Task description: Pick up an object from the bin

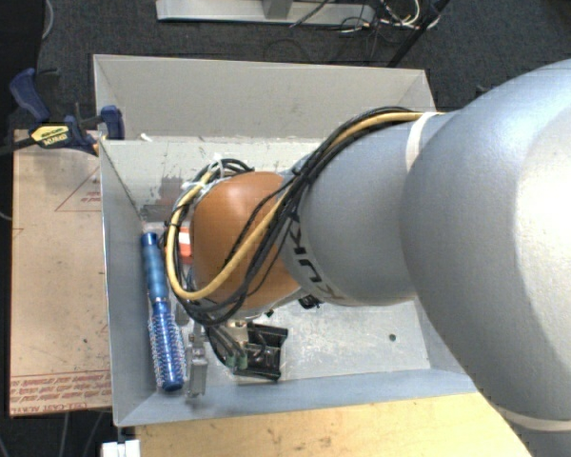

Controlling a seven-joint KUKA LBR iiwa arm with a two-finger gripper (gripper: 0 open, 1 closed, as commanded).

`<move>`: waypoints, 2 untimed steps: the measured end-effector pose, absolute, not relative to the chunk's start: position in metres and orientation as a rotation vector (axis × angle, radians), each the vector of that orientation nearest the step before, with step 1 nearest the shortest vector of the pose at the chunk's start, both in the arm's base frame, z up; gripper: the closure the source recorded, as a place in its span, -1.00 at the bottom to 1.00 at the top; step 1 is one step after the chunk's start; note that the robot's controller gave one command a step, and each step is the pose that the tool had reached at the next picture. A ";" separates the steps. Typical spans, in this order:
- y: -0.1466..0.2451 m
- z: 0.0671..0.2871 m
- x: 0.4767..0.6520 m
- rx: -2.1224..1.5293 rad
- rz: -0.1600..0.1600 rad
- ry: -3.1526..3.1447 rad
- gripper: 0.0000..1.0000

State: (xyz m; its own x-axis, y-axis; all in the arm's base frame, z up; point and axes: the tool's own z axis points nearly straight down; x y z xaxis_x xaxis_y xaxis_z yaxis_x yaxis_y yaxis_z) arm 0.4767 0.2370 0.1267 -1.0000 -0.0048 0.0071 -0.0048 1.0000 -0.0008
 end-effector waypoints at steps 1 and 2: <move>0.236 0.131 0.479 0.000 -0.002 -3.141 -1.00; 0.245 0.086 0.485 0.470 -0.006 -3.117 -1.00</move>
Offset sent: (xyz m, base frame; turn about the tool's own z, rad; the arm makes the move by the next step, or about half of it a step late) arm 0.0040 0.0086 -0.0567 -0.3656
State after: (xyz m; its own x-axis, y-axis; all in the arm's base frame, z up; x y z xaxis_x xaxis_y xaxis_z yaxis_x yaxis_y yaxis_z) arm 0.4853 0.2445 0.0856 -0.9554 -0.2950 -0.0110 -0.2950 0.9555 0.0021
